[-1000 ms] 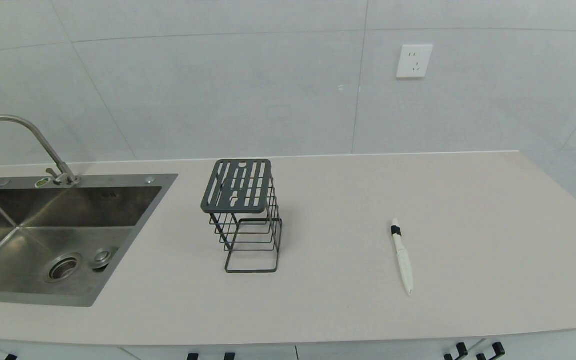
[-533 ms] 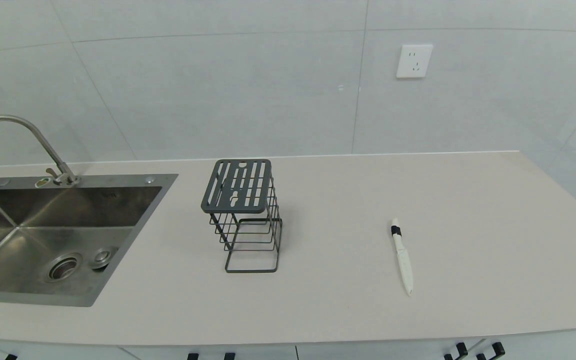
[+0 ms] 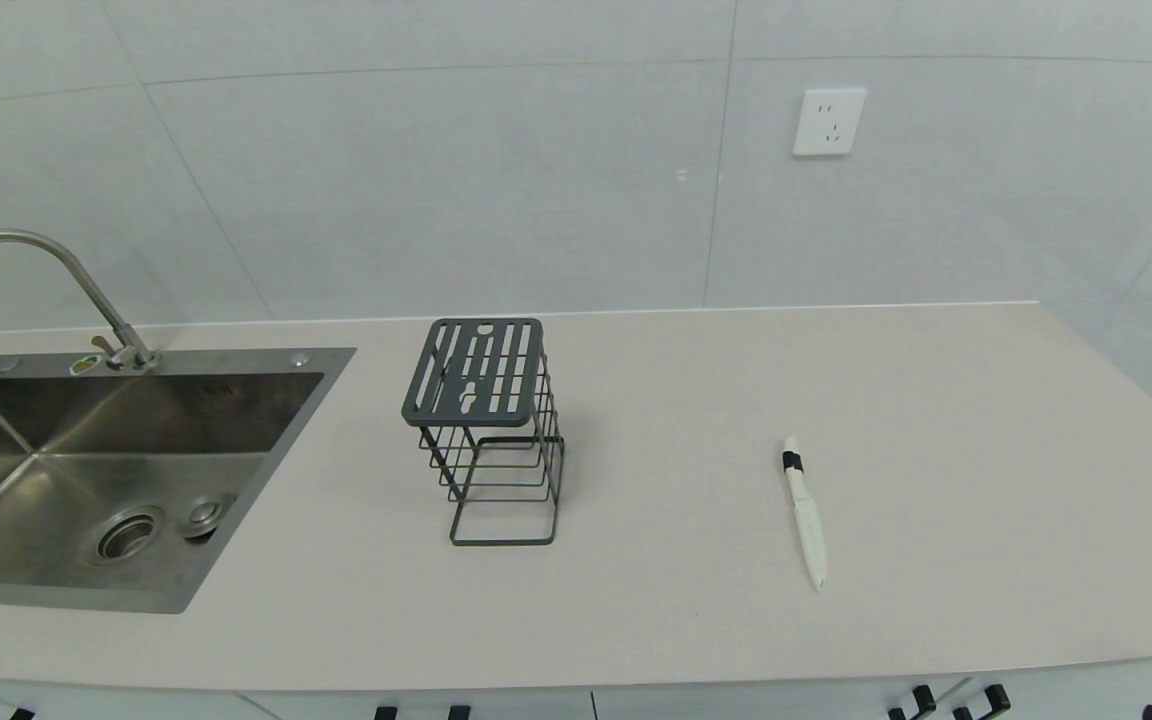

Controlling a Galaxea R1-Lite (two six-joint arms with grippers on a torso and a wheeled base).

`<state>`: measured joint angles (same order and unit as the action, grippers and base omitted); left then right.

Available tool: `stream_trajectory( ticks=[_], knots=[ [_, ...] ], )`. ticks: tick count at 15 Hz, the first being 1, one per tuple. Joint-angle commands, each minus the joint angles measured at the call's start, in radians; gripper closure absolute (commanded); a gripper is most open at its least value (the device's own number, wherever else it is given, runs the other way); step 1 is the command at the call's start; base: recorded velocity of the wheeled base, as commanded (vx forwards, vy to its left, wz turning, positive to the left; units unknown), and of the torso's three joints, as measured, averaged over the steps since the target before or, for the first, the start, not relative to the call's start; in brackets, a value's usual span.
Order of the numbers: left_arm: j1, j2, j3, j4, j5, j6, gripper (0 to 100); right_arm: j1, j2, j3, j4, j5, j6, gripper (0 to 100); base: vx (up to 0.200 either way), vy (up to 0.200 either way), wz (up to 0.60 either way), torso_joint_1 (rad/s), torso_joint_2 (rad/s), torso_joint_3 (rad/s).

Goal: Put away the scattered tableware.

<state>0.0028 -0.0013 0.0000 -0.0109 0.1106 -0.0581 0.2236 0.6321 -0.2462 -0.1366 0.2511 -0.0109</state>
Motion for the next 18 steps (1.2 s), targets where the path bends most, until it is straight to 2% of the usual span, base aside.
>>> stream_trajectory(
  ticks=[1, 9, 14, 18],
  knots=[
    [0.000, 0.001, 0.000, 0.000, 0.001, 0.000, 0, 0.052, 0.219, -0.061, -0.001, 0.042, -0.006, 0, 0.000, 0.000, 0.00, 0.000, 0.00, 0.000],
    [0.000, 0.001, 0.000, 0.000, 0.000, 0.001, 0, 0.066, 0.603, -0.168, -0.101, 0.056, -0.136, 0, 0.000, 0.000, 0.00, 0.000, 0.00, 0.000],
    [0.000, 0.001, 0.000, 0.000, 0.000, 0.000, 0, 0.201, 0.801, -0.346, -0.100, -0.003, -0.104, 0, 0.000, 0.000, 0.00, 0.000, 0.00, 0.000],
    [0.000, 0.001, 0.000, 0.000, 0.001, 0.001, 0, 0.212, 0.914, -0.410, -0.103, -0.085, -0.023, 0, 0.000, 0.000, 0.00, 0.000, 0.00, 0.000]
  ],
)
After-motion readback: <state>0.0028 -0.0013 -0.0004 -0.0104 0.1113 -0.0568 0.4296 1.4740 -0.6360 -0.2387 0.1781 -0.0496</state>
